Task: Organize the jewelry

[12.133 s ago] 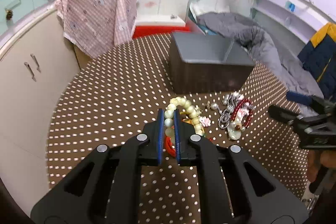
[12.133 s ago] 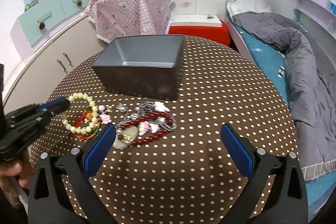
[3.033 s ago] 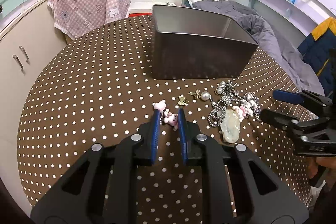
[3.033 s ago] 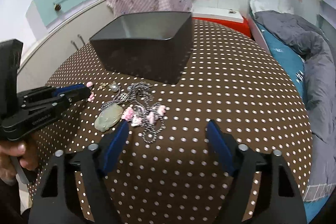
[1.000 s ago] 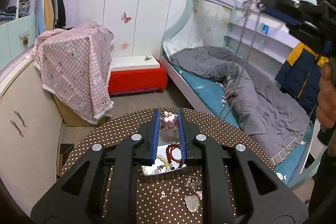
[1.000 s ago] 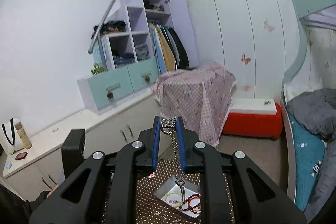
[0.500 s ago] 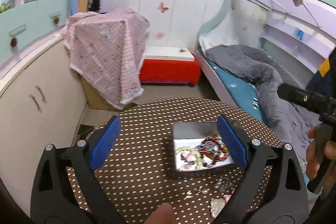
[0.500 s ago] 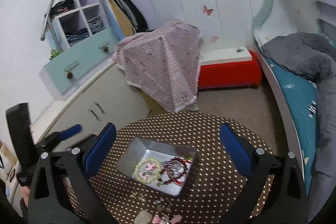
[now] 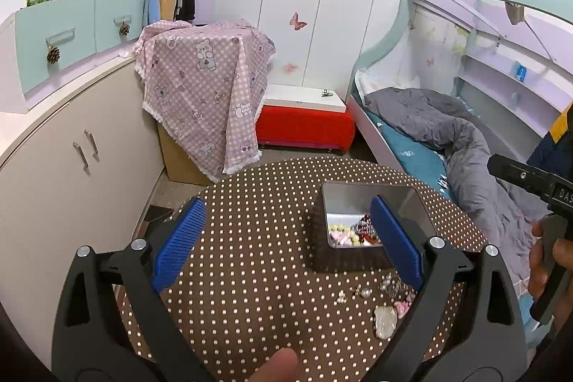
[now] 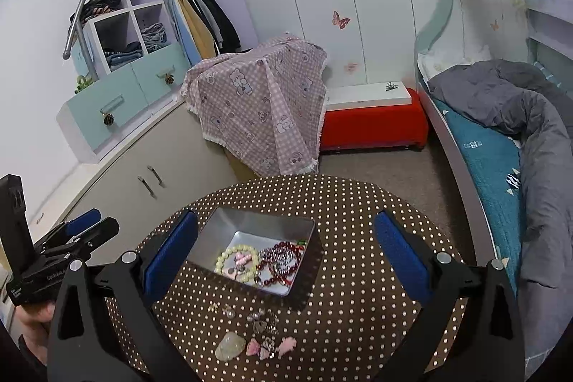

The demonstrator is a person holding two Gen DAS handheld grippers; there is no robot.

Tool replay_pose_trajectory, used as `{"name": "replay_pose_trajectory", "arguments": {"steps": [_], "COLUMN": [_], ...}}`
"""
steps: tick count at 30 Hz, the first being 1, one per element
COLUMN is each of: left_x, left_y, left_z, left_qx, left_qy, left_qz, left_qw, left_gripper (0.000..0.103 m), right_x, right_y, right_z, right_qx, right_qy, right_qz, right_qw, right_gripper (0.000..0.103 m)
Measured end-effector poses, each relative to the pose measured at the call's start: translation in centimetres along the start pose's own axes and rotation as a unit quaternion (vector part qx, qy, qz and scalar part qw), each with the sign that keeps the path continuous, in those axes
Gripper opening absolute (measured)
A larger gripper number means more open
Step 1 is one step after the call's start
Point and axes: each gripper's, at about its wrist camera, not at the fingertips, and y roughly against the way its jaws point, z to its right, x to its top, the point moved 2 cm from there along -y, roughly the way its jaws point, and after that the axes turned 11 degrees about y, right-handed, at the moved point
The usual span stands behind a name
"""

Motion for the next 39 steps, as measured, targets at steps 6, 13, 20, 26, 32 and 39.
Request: {"name": "replay_pose_trajectory", "arguments": {"steps": [6,13,20,26,32,39], "left_x": [-1.2,-3.4,-6.5,-8.9,-10.4,-10.7], "left_y": [0.4,0.3,-1.9,-5.1,-8.3,-8.5], "left_z": [-0.2,-0.2,0.4,1.8,2.5,3.6], "left_qx": [0.0,0.006,0.004,0.011,0.003,-0.03], "left_qy": [-0.003,-0.013,-0.038,-0.072,-0.095,-0.116], "left_qz": [-0.004,-0.018,-0.062,-0.105,-0.157,-0.17], "left_qw": [1.0,0.9997,0.9973,0.9918,0.9831,0.9781], "left_gripper": [0.091,0.091,0.091,0.09,0.061,0.011], "right_x": [-1.5,-4.4,-7.7,-9.1,-10.1,-10.2], "right_y": [0.8,1.0,-0.7,-1.9,-2.4,-2.8], "right_z": [-0.2,-0.9,-1.4,-1.8,-2.1,-2.8], "right_qx": [-0.003,-0.002,0.009,0.013,0.024,0.036], "right_qy": [0.003,0.009,0.004,0.006,0.009,0.015], "right_qz": [-0.007,-0.032,-0.077,-0.1,-0.109,-0.112], "right_qw": [1.0,0.999,0.997,0.995,0.994,0.993], "right_gripper": [0.095,0.095,0.095,0.095,0.095,0.095]}}
